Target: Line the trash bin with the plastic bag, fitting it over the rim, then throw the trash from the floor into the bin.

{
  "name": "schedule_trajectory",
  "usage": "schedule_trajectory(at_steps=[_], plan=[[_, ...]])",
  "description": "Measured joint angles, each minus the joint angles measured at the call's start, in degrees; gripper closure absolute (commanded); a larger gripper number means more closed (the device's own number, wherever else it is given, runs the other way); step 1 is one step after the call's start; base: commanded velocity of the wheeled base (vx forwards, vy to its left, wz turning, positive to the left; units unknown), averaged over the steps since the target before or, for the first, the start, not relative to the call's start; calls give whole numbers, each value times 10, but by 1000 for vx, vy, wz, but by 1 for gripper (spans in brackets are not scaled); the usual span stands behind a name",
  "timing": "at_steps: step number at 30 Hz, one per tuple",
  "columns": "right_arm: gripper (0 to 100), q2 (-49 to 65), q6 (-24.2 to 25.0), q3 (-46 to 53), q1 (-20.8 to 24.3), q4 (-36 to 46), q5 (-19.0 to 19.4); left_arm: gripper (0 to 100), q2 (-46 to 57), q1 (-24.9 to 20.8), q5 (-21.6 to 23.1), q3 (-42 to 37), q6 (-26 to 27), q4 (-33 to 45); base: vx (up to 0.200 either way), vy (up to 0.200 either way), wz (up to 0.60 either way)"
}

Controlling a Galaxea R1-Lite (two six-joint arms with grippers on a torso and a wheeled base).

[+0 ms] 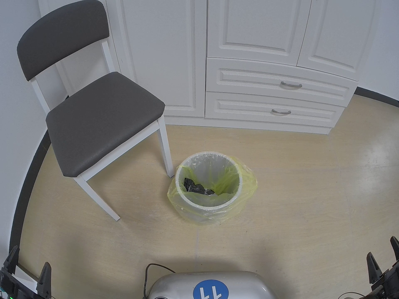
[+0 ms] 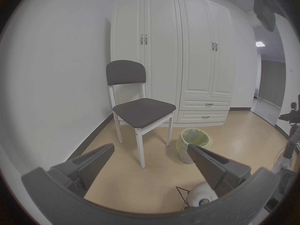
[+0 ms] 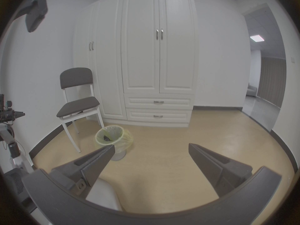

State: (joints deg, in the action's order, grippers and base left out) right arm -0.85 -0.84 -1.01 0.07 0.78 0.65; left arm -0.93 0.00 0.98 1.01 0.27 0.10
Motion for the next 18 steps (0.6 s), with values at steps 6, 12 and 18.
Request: schedule_trajectory(at_steps=[6,12,18], plan=[[0,0,18,0,0,7,-6,0,0,0,4,0,3,0,0,0,0],[0,0,19,0,1,1,-7,0,0,0,4,0,4,1,0,0,0],[0,0,19,0,1,1,-7,0,0,1,0,0,-2,0,0,0,0]])
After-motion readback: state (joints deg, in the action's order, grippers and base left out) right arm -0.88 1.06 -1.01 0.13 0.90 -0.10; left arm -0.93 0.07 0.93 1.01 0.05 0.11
